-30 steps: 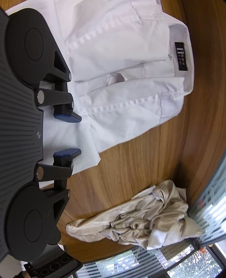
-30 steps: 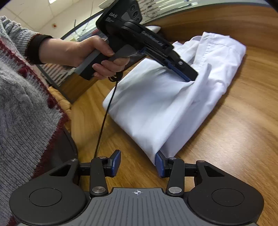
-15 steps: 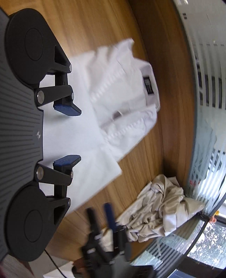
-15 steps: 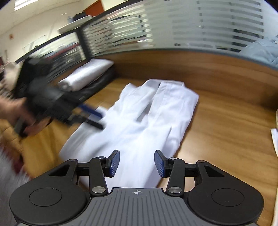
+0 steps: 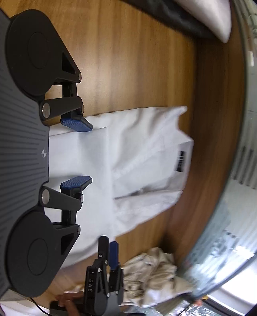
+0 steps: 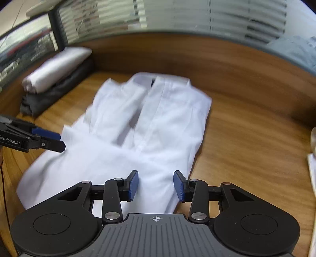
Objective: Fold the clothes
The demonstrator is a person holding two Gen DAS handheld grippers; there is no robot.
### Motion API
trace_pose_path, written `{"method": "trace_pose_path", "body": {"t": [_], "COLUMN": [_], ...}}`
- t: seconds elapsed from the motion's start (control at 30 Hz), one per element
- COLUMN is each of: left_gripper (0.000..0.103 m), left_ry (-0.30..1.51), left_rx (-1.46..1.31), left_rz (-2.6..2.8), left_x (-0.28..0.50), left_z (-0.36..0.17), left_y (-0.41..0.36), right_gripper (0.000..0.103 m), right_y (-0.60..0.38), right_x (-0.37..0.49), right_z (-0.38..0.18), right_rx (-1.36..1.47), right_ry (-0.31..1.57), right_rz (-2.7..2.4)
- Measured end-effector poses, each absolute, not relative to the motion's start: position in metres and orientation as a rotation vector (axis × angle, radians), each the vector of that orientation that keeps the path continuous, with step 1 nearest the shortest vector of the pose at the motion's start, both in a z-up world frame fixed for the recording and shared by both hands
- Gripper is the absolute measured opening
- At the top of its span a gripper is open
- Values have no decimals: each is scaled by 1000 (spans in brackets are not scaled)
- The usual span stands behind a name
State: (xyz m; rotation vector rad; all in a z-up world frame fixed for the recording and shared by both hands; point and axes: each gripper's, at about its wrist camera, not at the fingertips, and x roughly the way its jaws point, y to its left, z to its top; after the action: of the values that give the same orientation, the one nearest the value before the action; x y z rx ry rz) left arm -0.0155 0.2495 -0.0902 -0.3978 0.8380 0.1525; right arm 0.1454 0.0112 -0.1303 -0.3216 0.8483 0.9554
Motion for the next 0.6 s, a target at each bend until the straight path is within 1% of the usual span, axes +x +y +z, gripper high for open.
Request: {"method": "trace_pose_path", "body": {"t": [0.13, 0.17, 0.23, 0.3, 0.37, 0.4, 0.47, 0.57, 0.6], "left_gripper": [55, 53, 46, 27, 20, 19, 19, 12, 12], "left_ry": [799, 807, 824, 849, 887, 902, 930, 973, 962], "left_rx": [-341, -333, -347, -376, -416, -432, -455, -513, -525], "left_rz": [101, 79, 27, -24, -43, -40, -18, 19, 19], "left_x": [-3, 3, 17, 31, 46, 52, 63, 74, 74], "left_z": [-77, -76, -79, -83, -92, -97, -109, -127, -126], "left_y": [243, 241, 237, 235, 237, 239, 245, 259, 261], "right_gripper": [42, 42, 36, 29, 25, 23, 23, 21, 21], "right_y": [21, 26, 39, 52, 62, 66, 73, 83, 84], "right_x": [145, 146, 150, 157, 164, 168, 175, 185, 185], "right_z": [-112, -112, -114, -117, -120, -123, -128, -149, -150], "right_rx": [-301, -305, -303, -279, -240, -232, -216, -273, -280], "right_ry": [781, 782, 819, 872, 928, 949, 990, 1069, 1069], "right_rz": [995, 1005, 1014, 1021, 1021, 1010, 986, 959, 963]}}
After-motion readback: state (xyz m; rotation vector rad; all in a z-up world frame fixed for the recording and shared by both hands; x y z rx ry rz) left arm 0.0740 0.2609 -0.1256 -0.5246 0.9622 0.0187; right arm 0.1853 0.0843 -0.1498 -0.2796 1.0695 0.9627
